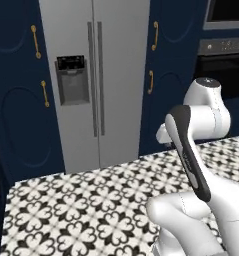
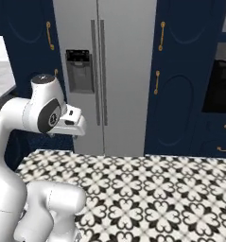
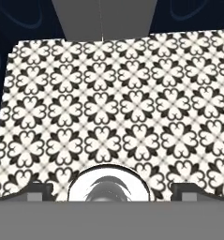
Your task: Navigate to the fridge.
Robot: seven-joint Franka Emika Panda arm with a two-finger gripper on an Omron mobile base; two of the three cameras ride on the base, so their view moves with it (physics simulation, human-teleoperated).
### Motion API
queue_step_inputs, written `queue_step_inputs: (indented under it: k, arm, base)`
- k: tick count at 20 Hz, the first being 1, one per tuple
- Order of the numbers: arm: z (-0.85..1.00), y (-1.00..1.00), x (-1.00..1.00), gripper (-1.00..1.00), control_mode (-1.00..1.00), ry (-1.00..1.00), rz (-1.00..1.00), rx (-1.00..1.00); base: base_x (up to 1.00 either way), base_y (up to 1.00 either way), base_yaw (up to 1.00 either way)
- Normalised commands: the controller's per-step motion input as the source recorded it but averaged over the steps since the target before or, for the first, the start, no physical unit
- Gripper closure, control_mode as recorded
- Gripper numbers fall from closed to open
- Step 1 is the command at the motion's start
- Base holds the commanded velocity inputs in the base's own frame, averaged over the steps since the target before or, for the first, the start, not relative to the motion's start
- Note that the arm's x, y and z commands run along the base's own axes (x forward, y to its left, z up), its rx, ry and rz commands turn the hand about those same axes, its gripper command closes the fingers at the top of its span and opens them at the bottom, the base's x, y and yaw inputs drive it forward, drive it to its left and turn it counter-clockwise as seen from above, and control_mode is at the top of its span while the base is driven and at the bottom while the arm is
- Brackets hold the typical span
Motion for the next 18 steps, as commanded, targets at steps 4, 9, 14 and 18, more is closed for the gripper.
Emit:
queue_step_inputs:
  k: [4, 9, 14, 18]
  arm:
    - [0.00, 0.00, 0.00, -1.00, 1.00, 0.00, 0.00, 0.00]
    - [0.00, 0.00, 0.00, -1.00, 1.00, 0.00, 0.00, 0.00]
    - [0.00, 0.00, 0.00, -1.00, 1.00, 0.00, 0.00, 0.00]
    - [0.00, 0.00, 0.00, -1.00, 1.00, 0.00, 0.00, 0.00]
  base:
    - [1.00, 0.16, 0.01]
    - [1.00, 0.26, 0.01]
    - [0.93, 0.24, 0.00]
    - [0.78, 0.28, 0.00]
